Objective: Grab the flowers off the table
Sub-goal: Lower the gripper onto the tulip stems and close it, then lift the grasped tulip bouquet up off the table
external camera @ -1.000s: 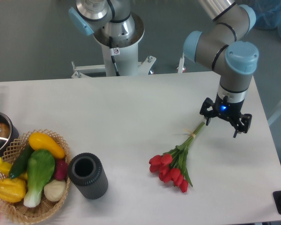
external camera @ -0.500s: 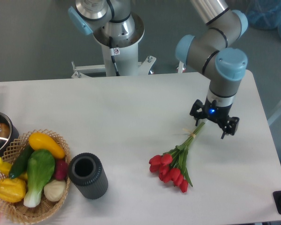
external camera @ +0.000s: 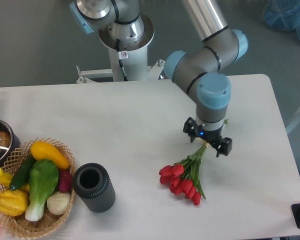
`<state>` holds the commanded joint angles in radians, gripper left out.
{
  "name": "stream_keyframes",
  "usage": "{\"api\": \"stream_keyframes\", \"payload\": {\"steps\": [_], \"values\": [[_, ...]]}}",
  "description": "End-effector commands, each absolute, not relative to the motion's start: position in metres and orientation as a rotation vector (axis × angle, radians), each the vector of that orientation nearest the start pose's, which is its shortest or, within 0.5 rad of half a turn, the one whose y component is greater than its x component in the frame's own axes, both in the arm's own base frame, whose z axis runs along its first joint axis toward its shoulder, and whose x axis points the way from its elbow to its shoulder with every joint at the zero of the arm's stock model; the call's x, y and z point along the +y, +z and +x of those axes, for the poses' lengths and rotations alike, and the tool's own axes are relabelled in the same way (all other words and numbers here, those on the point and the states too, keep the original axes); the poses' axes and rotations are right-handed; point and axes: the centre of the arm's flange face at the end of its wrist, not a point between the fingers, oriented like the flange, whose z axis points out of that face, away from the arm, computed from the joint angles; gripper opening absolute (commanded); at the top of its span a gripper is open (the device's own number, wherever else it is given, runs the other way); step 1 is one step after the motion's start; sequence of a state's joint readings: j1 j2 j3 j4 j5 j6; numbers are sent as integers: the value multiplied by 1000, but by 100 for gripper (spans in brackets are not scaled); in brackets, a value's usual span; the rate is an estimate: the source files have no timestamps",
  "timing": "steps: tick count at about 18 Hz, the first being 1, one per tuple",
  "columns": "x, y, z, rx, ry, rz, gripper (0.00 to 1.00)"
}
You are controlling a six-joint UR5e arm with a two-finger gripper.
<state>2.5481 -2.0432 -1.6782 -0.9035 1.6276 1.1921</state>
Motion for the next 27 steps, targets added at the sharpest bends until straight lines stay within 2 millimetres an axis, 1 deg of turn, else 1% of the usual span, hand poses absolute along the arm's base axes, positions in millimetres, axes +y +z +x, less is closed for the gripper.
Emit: {"api": "stream_keyframes", "payload": {"steps": [2, 4, 5, 10, 13, 14, 15, 16, 17, 19, 21, 22, 27], "values": [[466, 235, -442, 340, 164, -3127, 100], [472, 228, -438, 356, 151, -3129, 100], [473, 224, -439, 351, 146, -3130, 100], [479, 224, -444, 345, 151, -3121, 100], [481, 214, -447, 346, 137, -3127, 100], [483, 208, -447, 349, 129, -3130, 99], [485, 204, -449, 349, 135, -3127, 93], [487, 202, -449, 344, 140, -3127, 83], [489, 203, -447, 348, 141, -3124, 71], [489, 204, -446, 355, 143, -3122, 51], [489, 206, -446, 362, 147, -3120, 8], [489, 207, -446, 350, 148, -3119, 0], [487, 216, -446, 342, 169, -3118, 0]]}}
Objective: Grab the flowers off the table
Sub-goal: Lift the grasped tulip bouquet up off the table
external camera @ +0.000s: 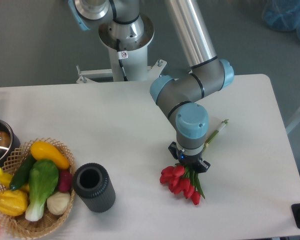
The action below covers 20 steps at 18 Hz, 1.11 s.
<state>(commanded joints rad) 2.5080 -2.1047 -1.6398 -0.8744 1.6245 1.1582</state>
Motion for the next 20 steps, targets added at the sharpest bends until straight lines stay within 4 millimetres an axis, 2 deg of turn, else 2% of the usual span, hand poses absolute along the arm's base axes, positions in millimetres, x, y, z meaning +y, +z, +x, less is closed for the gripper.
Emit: {"api": "stream_keyframes", "payload": {"steps": [3, 5, 7, 9, 13, 17, 18, 20], "values": [[482, 233, -449, 327, 206, -3110, 0], [475, 240, -458, 302, 224, -3105, 0], [470, 265, -471, 270, 277, -3077, 0], [474, 281, -480, 261, 309, -3063, 0], [477, 301, -486, 256, 309, -3063, 0], [465, 321, -502, 213, 304, -3048, 0], [466, 332, -508, 207, 320, -3021, 0], [467, 343, -513, 202, 344, -3004, 0]]}}
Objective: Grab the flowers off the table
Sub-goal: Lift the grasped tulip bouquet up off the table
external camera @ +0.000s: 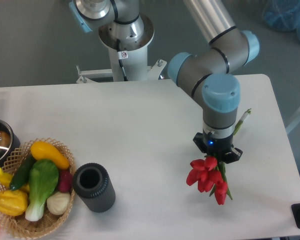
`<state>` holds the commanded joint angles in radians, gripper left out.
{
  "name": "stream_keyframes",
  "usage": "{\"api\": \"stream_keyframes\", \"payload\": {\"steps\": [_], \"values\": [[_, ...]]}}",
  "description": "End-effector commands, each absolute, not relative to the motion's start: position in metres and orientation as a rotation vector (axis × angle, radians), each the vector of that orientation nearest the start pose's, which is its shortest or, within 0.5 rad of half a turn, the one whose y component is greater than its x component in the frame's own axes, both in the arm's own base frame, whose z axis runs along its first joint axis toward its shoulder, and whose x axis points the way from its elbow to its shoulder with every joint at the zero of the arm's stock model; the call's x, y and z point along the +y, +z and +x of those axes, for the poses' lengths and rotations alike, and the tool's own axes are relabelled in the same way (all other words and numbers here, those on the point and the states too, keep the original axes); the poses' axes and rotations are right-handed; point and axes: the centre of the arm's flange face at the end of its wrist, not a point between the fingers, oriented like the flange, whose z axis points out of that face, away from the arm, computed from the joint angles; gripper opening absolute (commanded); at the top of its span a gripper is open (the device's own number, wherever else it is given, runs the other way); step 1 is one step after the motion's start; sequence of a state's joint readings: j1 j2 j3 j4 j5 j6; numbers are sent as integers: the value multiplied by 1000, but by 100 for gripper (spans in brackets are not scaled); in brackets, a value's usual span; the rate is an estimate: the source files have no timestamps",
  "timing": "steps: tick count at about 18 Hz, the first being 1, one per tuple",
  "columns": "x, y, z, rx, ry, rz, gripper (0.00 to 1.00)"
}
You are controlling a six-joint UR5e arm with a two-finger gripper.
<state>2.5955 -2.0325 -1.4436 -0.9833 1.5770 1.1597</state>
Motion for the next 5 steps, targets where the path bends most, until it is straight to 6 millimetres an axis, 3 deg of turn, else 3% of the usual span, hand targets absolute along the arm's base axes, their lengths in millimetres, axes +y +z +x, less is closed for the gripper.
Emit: {"api": "stream_keyframes", "payload": {"steps": [5], "values": [[448, 354, -516, 181, 279, -3045, 0]]}}
